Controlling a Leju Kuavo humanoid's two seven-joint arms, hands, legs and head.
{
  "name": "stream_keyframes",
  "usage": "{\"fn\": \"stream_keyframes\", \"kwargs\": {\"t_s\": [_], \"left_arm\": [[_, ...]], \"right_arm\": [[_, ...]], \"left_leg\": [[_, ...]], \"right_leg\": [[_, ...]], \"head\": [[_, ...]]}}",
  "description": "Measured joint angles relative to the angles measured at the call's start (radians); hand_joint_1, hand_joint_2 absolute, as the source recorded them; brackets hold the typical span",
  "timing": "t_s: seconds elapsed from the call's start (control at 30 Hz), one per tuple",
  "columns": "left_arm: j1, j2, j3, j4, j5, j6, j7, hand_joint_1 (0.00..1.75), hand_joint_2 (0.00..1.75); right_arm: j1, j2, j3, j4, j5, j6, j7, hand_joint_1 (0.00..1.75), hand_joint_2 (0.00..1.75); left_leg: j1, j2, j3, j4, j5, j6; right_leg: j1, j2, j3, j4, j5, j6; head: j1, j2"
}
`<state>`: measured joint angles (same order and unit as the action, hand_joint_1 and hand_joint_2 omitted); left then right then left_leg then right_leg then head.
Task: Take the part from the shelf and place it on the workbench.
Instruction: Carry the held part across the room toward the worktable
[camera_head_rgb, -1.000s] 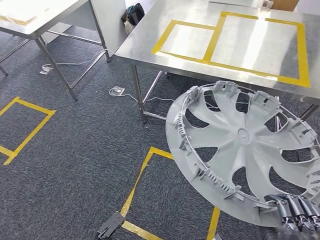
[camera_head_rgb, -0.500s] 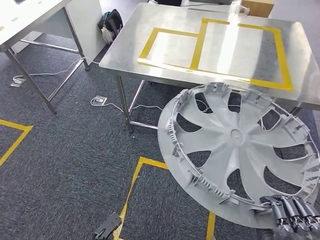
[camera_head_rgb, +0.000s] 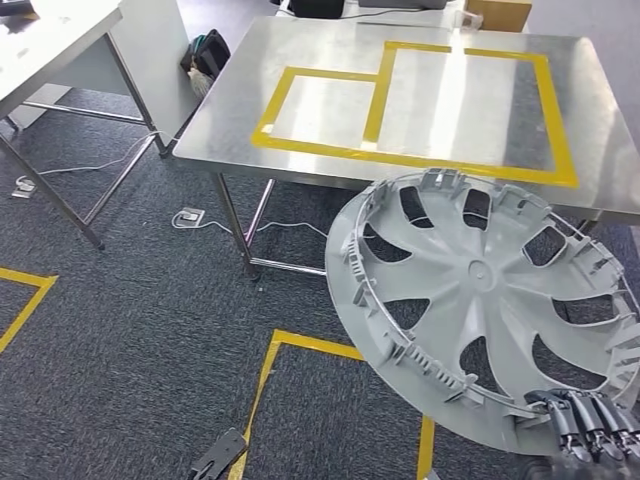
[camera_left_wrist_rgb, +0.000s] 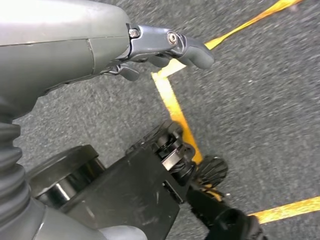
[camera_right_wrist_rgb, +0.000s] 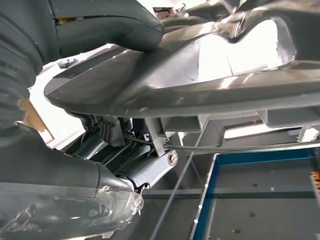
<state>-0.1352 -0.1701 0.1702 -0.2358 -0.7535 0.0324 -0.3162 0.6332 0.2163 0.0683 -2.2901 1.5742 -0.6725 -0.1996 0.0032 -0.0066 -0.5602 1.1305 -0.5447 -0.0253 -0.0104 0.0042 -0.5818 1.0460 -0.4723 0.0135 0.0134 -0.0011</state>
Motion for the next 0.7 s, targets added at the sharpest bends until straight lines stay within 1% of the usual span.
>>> {"fn": "stream_keyframes", "kwargs": {"t_s": [0.07, 0.1, 0.13, 0.17, 0.2, 0.23, 0.27, 0.3, 0.33, 0.37, 0.43, 0.47, 0.5, 0.53, 0.63, 0.67, 0.7], "left_arm": [[0.001, 0.000, 0.000, 0.000, -0.001, 0.001, 0.000, 0.00, 1.75], [0.002, 0.000, 0.000, 0.000, -0.001, 0.001, 0.000, 0.00, 1.75], [0.004, 0.000, 0.000, 0.000, -0.001, 0.001, 0.000, 0.00, 1.75], [0.005, 0.001, 0.000, 0.000, -0.001, 0.002, 0.000, 0.00, 1.75], [0.005, 0.002, 0.000, 0.000, -0.001, 0.003, 0.000, 0.00, 1.75], [0.005, 0.002, 0.001, 0.000, -0.001, 0.003, 0.000, 0.00, 1.75], [0.005, 0.002, 0.001, 0.000, -0.001, 0.004, 0.000, 0.00, 1.75], [0.004, 0.002, 0.001, 0.000, -0.001, 0.004, 0.000, 0.00, 1.75], [0.005, 0.002, 0.001, 0.000, -0.001, 0.005, 0.000, 0.00, 1.75], [0.004, 0.002, 0.001, 0.000, -0.001, 0.005, 0.000, 0.00, 1.75], [0.005, 0.001, 0.001, 0.000, -0.001, 0.006, 0.000, 0.00, 1.75], [0.004, 0.001, 0.001, 0.000, -0.001, 0.006, 0.000, 0.00, 1.75], [0.003, 0.001, 0.001, 0.000, -0.001, 0.006, 0.000, 0.00, 1.75], [0.002, 0.001, 0.001, 0.000, -0.001, 0.006, 0.000, 0.00, 1.75], [0.004, 0.001, 0.001, 0.000, -0.001, 0.006, 0.000, 0.00, 1.75], [0.005, 0.001, 0.002, 0.000, -0.001, 0.006, 0.000, 0.00, 1.75], [0.007, 0.001, 0.002, 0.000, -0.001, 0.006, 0.000, 0.00, 1.75]], "right_arm": [[-0.001, 0.000, 0.000, 0.000, 0.000, 0.000, 0.003, 1.75, 1.75], [-0.001, 0.000, 0.000, 0.001, 0.000, 0.000, 0.004, 1.75, 1.75], [0.000, -0.001, 0.000, 0.002, 0.000, 0.000, 0.006, 1.75, 1.75], [0.001, -0.001, 0.001, 0.003, 0.000, 0.000, 0.007, 1.75, 1.75], [0.001, -0.001, 0.001, 0.004, 0.000, 0.000, 0.008, 1.75, 1.75], [0.002, -0.002, 0.001, 0.004, 0.000, 0.000, 0.010, 1.75, 1.75], [0.001, -0.002, 0.001, 0.004, 0.000, 0.000, 0.011, 1.75, 1.75], [0.001, -0.003, 0.001, 0.004, 0.000, 0.000, 0.012, 1.75, 1.75], [0.001, -0.004, 0.002, 0.005, 0.000, 0.000, 0.012, 1.75, 1.75], [0.001, -0.004, 0.003, 0.005, 0.000, 0.000, 0.013, 1.75, 1.75], [0.003, -0.007, 0.004, 0.006, 0.000, 0.000, 0.012, 1.75, 1.75], [0.003, -0.008, 0.004, 0.006, 0.001, 0.000, 0.012, 1.75, 1.75], [0.003, -0.009, 0.005, 0.006, 0.001, 0.000, 0.011, 1.75, 1.75], [0.002, -0.010, 0.005, 0.006, 0.000, 0.000, 0.011, 1.75, 1.75], [0.003, -0.012, 0.005, 0.009, 0.000, 0.000, 0.011, 1.75, 1.75], [0.004, -0.012, 0.004, 0.011, 0.000, 0.000, 0.011, 1.75, 1.75], [0.005, -0.013, 0.004, 0.013, 0.000, 0.000, 0.010, 1.75, 1.75]], "left_leg": [[0.001, 0.000, -0.082, 0.123, -0.047, -0.005], [0.001, 0.000, -0.117, 0.163, -0.060, -0.006], [0.001, 0.000, -0.137, 0.173, -0.052, -0.006], [0.001, 0.000, -0.141, 0.149, -0.022, -0.005], [0.001, 0.000, -0.131, 0.098, 0.024, -0.003], [0.000, 0.000, -0.113, 0.035, 0.074, -0.001], [0.000, 0.001, -0.097, -0.024, 0.096, 0.002], [0.000, 0.001, -0.084, -0.064, 0.105, 0.005], [0.000, 0.002, -0.078, -0.086, 0.103, 0.010], [0.000, 0.002, -0.073, -0.092, 0.092, 0.015], [0.003, 0.001, -0.062, -0.095, 0.102, 0.028], [0.004, 0.001, -0.055, -0.095, 0.102, 0.034], [0.005, 0.001, -0.050, -0.096, 0.100, 0.039], [0.005, 0.002, -0.047, -0.096, 0.097, 0.043], [0.004, 0.002, -0.037, -0.096, 0.084, 0.047], [0.004, 0.001, -0.029, -0.096, 0.077, 0.047], [0.004, 0.001, -0.019, -0.096, 0.070, 0.047]], "right_leg": [[-0.001, 0.004, 0.009, -0.001, -0.010, -0.007], [-0.001, 0.007, 0.015, -0.001, -0.016, -0.008], [-0.001, 0.010, 0.023, -0.001, -0.022, -0.007], [-0.001, 0.013, 0.033, -0.001, -0.029, -0.006], [-0.001, 0.015, 0.044, -0.001, -0.037, -0.004], [-0.002, 0.016, 0.053, -0.002, -0.046, 0.000], [0.000, 0.018, 0.062, 0.000, -0.054, 0.006], [0.001, 0.019, 0.066, -0.001, -0.063, 0.012], [0.004, 0.020, 0.071, 0.000, -0.069, 0.019], [0.006, 0.021, 0.079, 0.000, -0.073, 0.025], [0.006, 0.017, 0.085, 0.008, -0.079, 0.035], [0.005, 0.013, 0.078, 0.024, -0.086, 0.040], [0.005, 0.009, 0.064, 0.050, -0.094, 0.043], [0.005, 0.006, 0.039, 0.095, -0.107, 0.046], [0.005, 0.004, -0.069, 0.248, -0.171, 0.051], [0.005, 0.004, -0.093, 0.266, -0.176, 0.051], [0.004, 0.004, -0.101, 0.251, -0.160, 0.050]], "head": [[-0.001, 0.000], [-0.002, 0.000], [-0.002, 0.000], [-0.002, 0.000], [-0.002, 0.000], [-0.002, 0.000], [-0.003, 0.000], [-0.003, 0.000], [-0.004, 0.000], [-0.003, 0.000], [0.000, 0.000], [0.002, 0.000], [0.004, 0.000], [0.005, 0.000], [0.007, 0.000], [0.008, 0.000], [0.008, 0.000]]}}
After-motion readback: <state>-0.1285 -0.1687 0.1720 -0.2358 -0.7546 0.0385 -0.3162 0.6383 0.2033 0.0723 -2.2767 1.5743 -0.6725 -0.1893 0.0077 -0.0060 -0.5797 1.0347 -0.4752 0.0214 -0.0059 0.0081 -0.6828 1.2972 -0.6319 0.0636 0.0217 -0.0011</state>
